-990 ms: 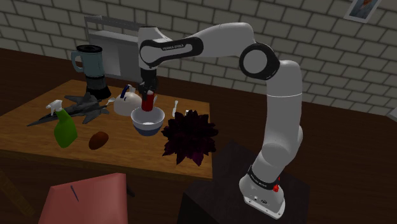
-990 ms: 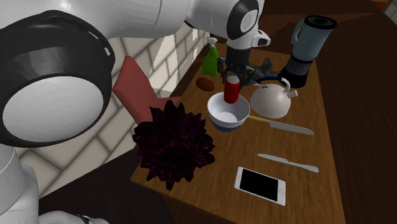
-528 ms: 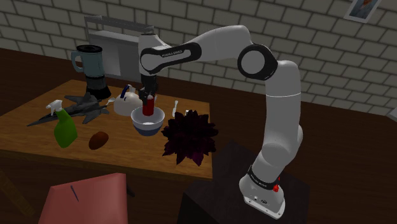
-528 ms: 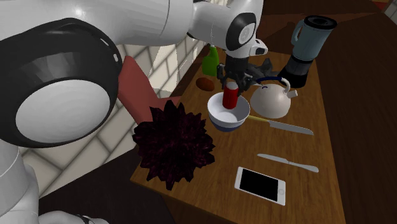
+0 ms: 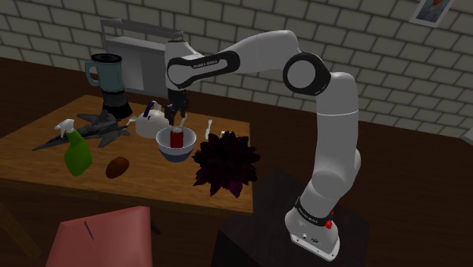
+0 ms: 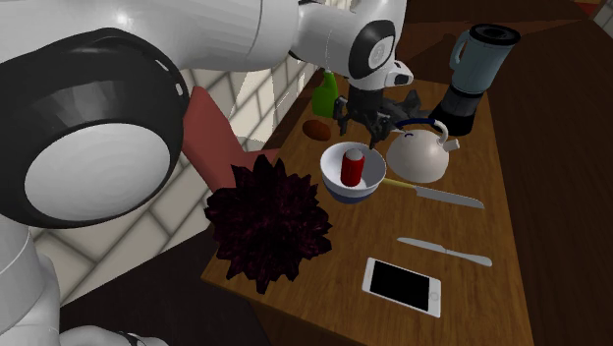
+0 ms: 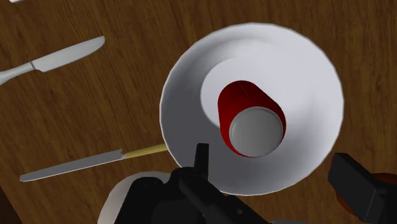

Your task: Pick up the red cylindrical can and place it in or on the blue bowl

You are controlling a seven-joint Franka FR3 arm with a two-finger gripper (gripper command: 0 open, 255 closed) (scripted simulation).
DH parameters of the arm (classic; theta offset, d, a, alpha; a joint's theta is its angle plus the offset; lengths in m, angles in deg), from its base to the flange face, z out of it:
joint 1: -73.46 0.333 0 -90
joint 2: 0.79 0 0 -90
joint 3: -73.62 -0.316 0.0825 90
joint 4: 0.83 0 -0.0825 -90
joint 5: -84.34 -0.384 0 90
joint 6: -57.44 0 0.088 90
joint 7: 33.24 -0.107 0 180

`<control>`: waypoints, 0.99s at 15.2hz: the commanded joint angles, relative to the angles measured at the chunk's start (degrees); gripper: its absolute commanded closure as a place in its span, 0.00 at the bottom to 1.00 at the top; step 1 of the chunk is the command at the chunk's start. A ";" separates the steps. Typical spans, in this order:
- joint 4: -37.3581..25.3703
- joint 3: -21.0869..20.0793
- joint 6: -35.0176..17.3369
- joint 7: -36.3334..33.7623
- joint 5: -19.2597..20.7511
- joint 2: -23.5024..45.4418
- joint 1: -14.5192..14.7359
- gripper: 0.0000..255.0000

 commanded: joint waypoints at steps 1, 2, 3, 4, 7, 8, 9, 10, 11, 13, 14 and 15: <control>0.00 0.00 0.00 0.00 0.00 -0.01 0.00 0.00; 0.00 0.00 -0.01 0.00 0.00 -0.01 0.00 0.00; 0.00 0.00 -0.01 0.00 0.00 -0.01 0.00 0.00; -0.02 0.00 0.01 0.00 0.00 0.00 0.00 0.00; -3.72 -0.30 5.08 0.40 -0.57 -1.44 0.05 0.00; -4.85 -0.36 6.47 0.49 -0.69 -1.71 0.09 0.00; -4.85 -0.36 6.47 0.49 -0.69 -1.71 0.09 0.00; -4.84 -0.36 6.46 0.50 -0.69 -1.71 0.09 0.00; -4.85 -0.36 6.47 0.49 -0.69 -1.71 0.09 0.00; -4.85 -0.36 6.47 0.49 -0.69 -1.71 0.09 0.00; -4.85 -0.36 6.47 0.49 -0.69 -1.71 0.09 0.00; -4.85 -0.36 6.47 0.49 -0.69 -1.71 0.09 0.00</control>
